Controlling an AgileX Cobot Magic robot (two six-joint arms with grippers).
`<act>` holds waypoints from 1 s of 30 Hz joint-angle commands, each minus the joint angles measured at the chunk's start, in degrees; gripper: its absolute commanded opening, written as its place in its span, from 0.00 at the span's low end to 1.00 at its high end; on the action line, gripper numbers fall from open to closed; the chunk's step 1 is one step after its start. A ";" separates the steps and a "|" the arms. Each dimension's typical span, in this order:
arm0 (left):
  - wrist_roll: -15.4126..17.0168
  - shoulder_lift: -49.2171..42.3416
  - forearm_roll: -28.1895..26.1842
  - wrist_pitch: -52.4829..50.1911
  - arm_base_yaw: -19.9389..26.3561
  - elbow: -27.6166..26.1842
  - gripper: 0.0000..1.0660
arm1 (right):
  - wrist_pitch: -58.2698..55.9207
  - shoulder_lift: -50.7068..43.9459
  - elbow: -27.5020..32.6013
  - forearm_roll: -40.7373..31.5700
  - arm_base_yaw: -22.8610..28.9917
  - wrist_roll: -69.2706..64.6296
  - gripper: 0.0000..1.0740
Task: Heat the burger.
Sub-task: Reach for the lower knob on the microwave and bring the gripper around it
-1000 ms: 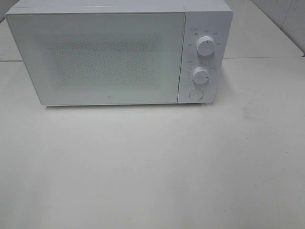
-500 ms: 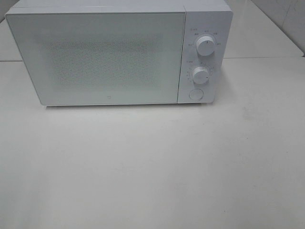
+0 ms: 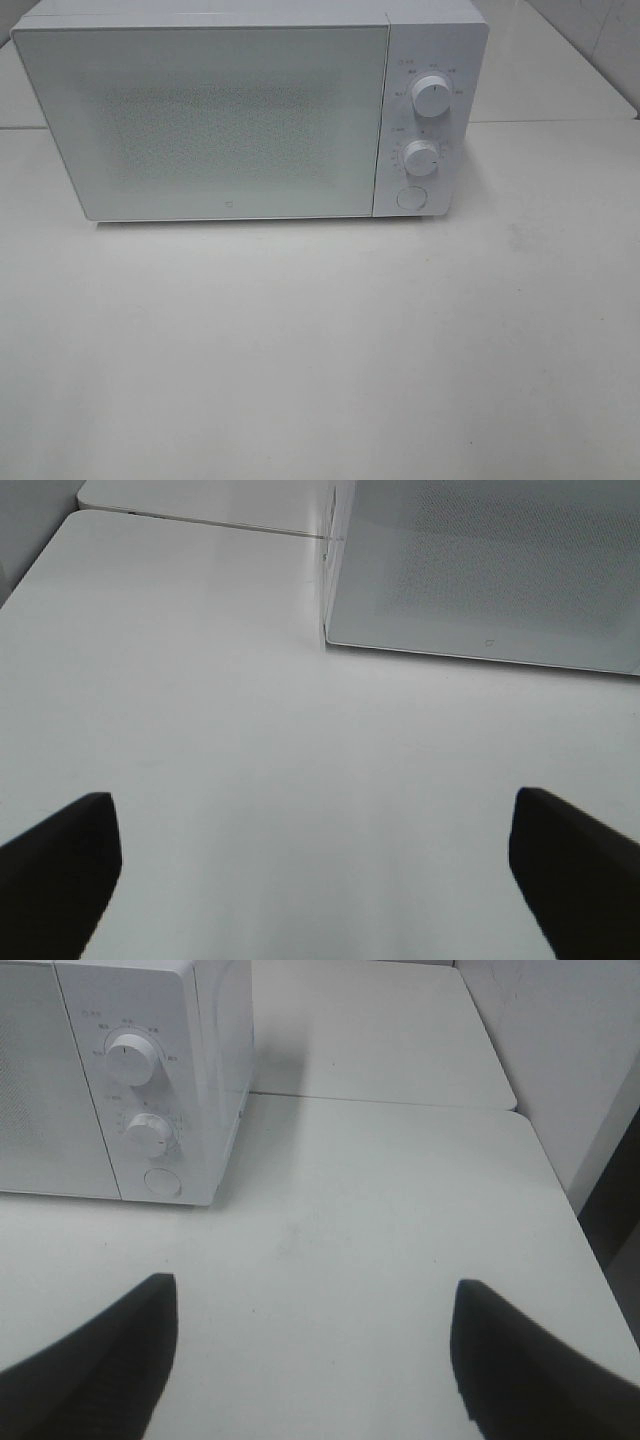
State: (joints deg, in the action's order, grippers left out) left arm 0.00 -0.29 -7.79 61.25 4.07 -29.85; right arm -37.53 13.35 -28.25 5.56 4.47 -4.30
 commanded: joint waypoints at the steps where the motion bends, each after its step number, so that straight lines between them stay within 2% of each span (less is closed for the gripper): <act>1: 0.00 -1.26 -0.06 -0.06 -0.23 0.23 0.92 | 10.08 4.58 1.89 0.00 -0.34 0.57 0.70; 11: 0.00 -1.26 -0.06 -0.06 -0.23 0.23 0.92 | 29.85 17.99 5.44 0.00 -0.34 0.57 0.70; 30: 0.00 -1.26 -0.06 -0.06 -0.23 0.23 0.92 | 62.40 43.26 5.67 0.00 -0.34 0.57 0.70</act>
State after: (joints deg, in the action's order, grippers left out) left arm 0.00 -0.29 -7.79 61.25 4.07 -29.85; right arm 22.98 56.32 -22.75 5.56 4.47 -4.30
